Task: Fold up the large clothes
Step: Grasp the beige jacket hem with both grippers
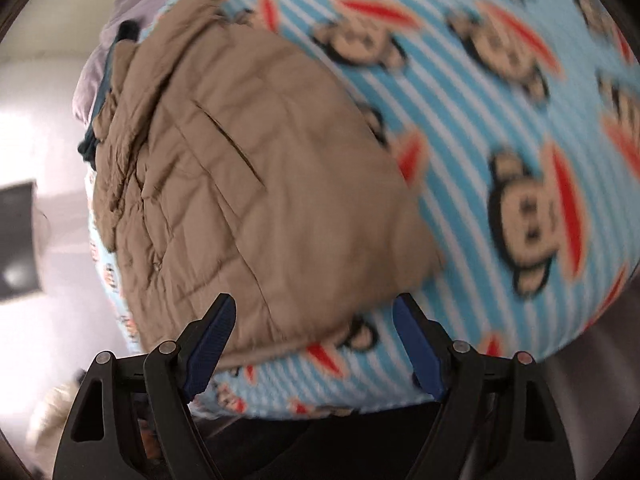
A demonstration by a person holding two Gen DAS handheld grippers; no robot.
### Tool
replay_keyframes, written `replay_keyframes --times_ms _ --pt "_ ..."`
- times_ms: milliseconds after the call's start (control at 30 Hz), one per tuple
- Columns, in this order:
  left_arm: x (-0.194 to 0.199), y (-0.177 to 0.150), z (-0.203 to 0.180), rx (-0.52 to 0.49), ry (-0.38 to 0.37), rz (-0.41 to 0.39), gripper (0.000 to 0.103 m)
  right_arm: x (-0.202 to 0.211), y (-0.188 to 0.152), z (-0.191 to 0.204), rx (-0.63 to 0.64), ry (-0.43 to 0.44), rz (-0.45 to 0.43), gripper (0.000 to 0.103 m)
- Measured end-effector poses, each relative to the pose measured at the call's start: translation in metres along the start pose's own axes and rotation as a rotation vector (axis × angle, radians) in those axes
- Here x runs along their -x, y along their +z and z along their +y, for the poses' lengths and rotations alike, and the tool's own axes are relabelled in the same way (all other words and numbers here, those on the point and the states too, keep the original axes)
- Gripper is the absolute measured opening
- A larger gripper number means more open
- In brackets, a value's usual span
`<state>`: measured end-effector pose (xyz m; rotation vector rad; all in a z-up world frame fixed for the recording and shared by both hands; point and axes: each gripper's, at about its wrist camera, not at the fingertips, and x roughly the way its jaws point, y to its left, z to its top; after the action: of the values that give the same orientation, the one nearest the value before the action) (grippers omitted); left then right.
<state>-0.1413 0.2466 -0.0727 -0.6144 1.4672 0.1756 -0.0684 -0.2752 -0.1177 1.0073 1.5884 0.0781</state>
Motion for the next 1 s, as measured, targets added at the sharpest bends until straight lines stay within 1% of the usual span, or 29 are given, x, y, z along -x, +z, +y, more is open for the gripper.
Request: replay_keyframes --times_ms 100,167,233,333,467,633,700,733,767,833,900,967,1000 --pt "-0.007 -0.01 0.023 0.108 -0.08 0.025 0.1 -0.01 -0.006 -0.017 -0.08 0.056 0.027 0.083" --pt "-0.015 -0.012 0.03 0.158 -0.125 0.037 0.1 -0.015 -0.007 -0.023 -0.119 0.099 0.026 0.083" --pt "-0.022 -0.011 0.032 0.198 -0.169 0.032 0.1 -0.019 -0.007 -0.029 -0.146 0.133 0.026 0.083" --pt "-0.032 -0.004 0.027 0.216 -0.211 0.015 0.1 -0.024 -0.004 -0.037 -0.188 0.177 0.023 0.083" --pt "-0.046 0.007 0.018 0.217 -0.202 0.007 0.1 -0.029 0.002 -0.045 -0.229 0.249 0.019 0.084" --pt "-0.056 0.013 0.003 0.18 -0.164 0.014 0.1 -0.038 0.001 -0.039 -0.25 0.294 0.006 0.085" --pt "-0.057 0.013 0.001 0.179 -0.161 0.01 0.099 -0.04 0.001 -0.038 -0.259 0.322 -0.003 0.085" --pt "-0.056 0.014 0.001 0.181 -0.162 0.006 0.097 -0.041 0.0 -0.038 -0.265 0.341 -0.007 0.085" --pt "-0.055 0.014 0.001 0.181 -0.162 -0.001 0.093 -0.042 0.0 -0.038 -0.272 0.363 -0.01 0.085" --pt "-0.056 0.016 -0.002 0.172 -0.149 0.0 0.069 -0.047 -0.002 -0.037 -0.292 0.378 -0.009 0.085" --pt "-0.053 0.018 0.0 0.166 -0.156 0.003 0.057 -0.047 -0.005 -0.038 -0.313 0.37 -0.008 0.085" --pt "-0.049 0.018 0.003 0.179 -0.168 0.001 0.057 -0.042 -0.009 -0.038 -0.298 0.353 -0.005 0.085" --pt "-0.048 0.018 0.007 0.182 -0.169 0.001 0.057 -0.039 -0.011 -0.037 -0.279 0.327 0.004 0.085"
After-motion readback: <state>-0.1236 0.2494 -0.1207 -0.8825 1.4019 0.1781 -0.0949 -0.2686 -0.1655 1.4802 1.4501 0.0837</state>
